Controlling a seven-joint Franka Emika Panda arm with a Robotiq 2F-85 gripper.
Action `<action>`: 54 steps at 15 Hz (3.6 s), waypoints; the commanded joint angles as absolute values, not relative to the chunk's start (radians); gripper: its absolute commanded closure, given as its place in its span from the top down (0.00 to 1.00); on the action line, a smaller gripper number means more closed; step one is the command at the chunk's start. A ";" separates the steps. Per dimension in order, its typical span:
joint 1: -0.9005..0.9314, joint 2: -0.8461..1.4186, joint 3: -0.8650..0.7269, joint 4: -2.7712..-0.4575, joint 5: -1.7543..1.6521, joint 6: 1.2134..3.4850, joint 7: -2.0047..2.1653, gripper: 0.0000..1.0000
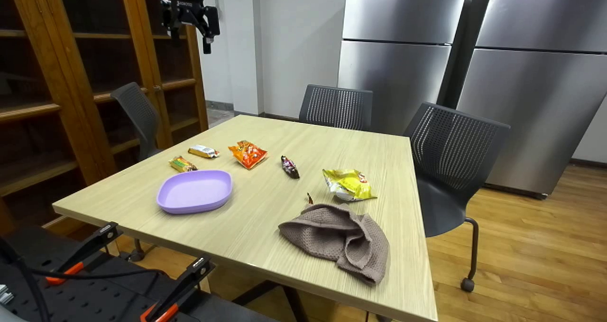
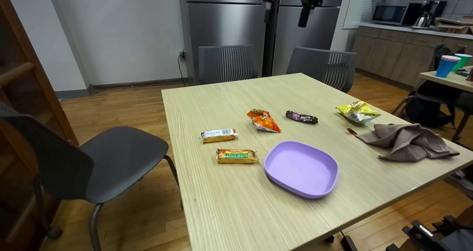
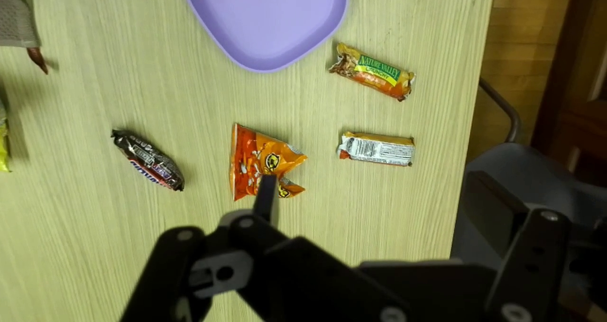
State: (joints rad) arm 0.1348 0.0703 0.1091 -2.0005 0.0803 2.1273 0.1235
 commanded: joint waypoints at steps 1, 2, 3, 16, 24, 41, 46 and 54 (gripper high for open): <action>0.141 0.119 0.120 -1.972 0.129 2.179 0.197 1.00; 0.144 0.134 0.120 -1.969 0.133 2.199 0.220 1.00; 0.146 0.146 0.120 -1.968 0.138 2.218 0.242 1.00; 0.228 0.338 0.093 -1.901 0.105 2.426 0.576 1.00; 0.278 0.465 0.061 -1.805 0.091 2.442 0.662 1.00; 0.356 0.696 0.005 -1.603 0.091 2.425 0.819 1.00; 0.351 0.753 0.010 -1.571 0.105 2.416 0.859 1.00; 0.341 0.797 0.017 -1.565 0.107 2.441 0.862 1.00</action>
